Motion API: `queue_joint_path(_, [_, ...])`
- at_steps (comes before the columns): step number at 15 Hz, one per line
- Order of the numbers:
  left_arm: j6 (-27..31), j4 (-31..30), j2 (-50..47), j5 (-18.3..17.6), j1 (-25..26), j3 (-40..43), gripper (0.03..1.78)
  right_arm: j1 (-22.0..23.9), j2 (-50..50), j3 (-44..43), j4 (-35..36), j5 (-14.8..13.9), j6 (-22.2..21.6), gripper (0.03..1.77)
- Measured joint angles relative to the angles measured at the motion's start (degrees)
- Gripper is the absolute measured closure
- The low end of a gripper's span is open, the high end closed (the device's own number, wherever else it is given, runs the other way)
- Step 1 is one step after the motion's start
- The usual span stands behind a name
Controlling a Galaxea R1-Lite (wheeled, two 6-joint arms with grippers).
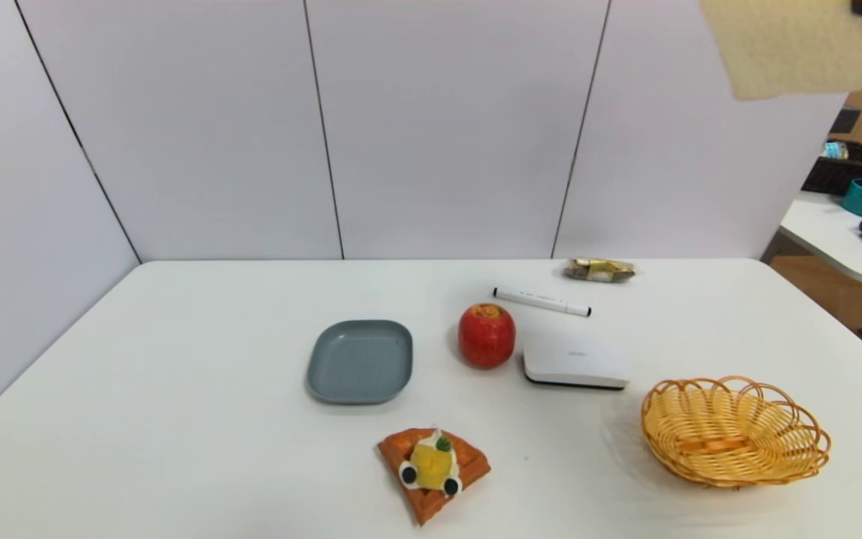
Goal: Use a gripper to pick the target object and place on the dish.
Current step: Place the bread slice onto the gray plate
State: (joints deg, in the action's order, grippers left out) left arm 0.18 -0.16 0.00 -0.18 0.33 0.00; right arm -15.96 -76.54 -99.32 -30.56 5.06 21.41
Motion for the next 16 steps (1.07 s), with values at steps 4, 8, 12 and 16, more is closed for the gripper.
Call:
queue_joint_path(4, [-0.02, 0.0, 0.0, 0.0, 0.0, 0.0, 0.12, -4.52, -3.46, -2.08, -8.05, -1.58, -0.33, 1.6])
queue_joint_path(8, [0.0, 0.02, 0.0, 0.0, -0.02, 0.0, 0.12, -12.31, -6.21, -2.15, -8.02, -5.19, -0.29, 1.6])
queue_joint_path(12, [0.02, 0.0, 0.0, 0.02, 0.0, 0.0, 0.12, -19.02, -9.56, -0.54, -7.74, -7.38, -0.68, 1.6])
queue_joint_path(16, [0.0, 0.0, 0.0, 0.0, 0.0, 0.0, 0.12, -24.33, -13.28, 0.01, -5.51, -9.52, -0.82, 1.6])
